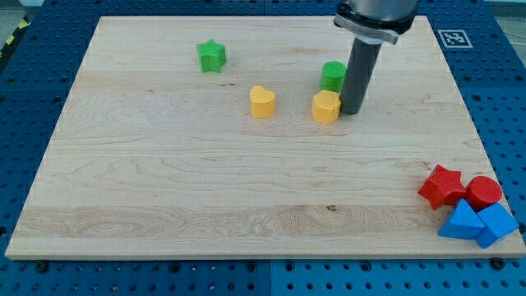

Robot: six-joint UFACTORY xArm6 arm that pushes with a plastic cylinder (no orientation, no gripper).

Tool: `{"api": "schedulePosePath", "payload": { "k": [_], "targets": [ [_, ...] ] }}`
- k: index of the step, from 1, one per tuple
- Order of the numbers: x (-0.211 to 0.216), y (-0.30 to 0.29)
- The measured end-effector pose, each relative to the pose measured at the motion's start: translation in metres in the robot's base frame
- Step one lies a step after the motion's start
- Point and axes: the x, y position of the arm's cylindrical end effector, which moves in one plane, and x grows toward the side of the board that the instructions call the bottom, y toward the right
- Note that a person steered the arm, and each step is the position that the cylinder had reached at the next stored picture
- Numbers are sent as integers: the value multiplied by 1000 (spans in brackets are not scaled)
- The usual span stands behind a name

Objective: Move the green circle into the yellow hexagon

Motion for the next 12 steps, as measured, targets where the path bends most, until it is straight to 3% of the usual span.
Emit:
{"api": "schedulePosePath", "payload": {
  "k": [2,4,7,10,12],
  "targets": [
    [-4,-16],
    [36,14],
    [-7,-36],
    [-13,-52],
    [-5,10]
  ]
}}
